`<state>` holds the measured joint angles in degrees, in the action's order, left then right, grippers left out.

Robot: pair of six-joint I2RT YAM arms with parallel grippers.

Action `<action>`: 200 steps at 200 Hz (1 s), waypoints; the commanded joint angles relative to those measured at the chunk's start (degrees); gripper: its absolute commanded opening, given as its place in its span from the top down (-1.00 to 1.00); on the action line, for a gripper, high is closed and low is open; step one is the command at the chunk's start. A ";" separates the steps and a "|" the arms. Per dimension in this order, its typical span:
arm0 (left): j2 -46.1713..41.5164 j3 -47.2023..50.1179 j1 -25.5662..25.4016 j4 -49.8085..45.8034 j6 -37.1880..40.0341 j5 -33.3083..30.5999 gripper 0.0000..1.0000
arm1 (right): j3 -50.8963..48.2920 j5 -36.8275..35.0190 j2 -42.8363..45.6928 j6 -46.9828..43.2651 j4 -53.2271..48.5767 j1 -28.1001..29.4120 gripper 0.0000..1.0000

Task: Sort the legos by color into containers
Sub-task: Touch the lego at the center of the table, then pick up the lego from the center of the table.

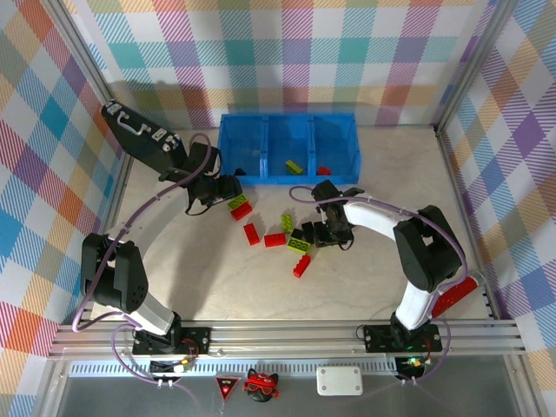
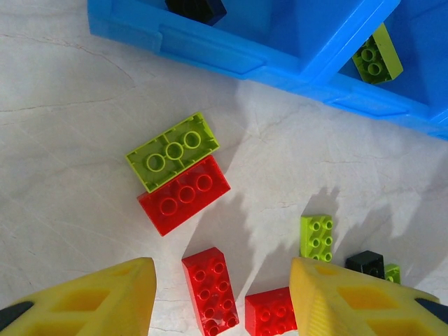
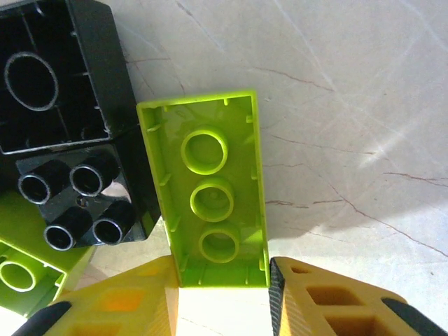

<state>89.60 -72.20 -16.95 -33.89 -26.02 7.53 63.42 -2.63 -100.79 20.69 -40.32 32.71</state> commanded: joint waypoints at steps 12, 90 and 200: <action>-2.13 -1.61 0.16 -0.68 -0.12 -0.05 -0.07 | 2.35 -3.31 -1.41 2.98 -3.99 -0.10 0.24; -2.50 -1.89 0.16 -1.55 0.41 -0.59 -0.07 | 7.21 -2.74 -5.87 1.98 -4.49 -0.38 0.10; -3.41 -0.90 0.16 -1.89 0.27 -0.98 -0.07 | 10.67 -3.68 -4.46 -0.12 -6.38 -0.98 0.26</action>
<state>88.64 -72.69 -16.95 -34.37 -25.93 6.81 71.61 -5.37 -107.33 21.63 -43.92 32.16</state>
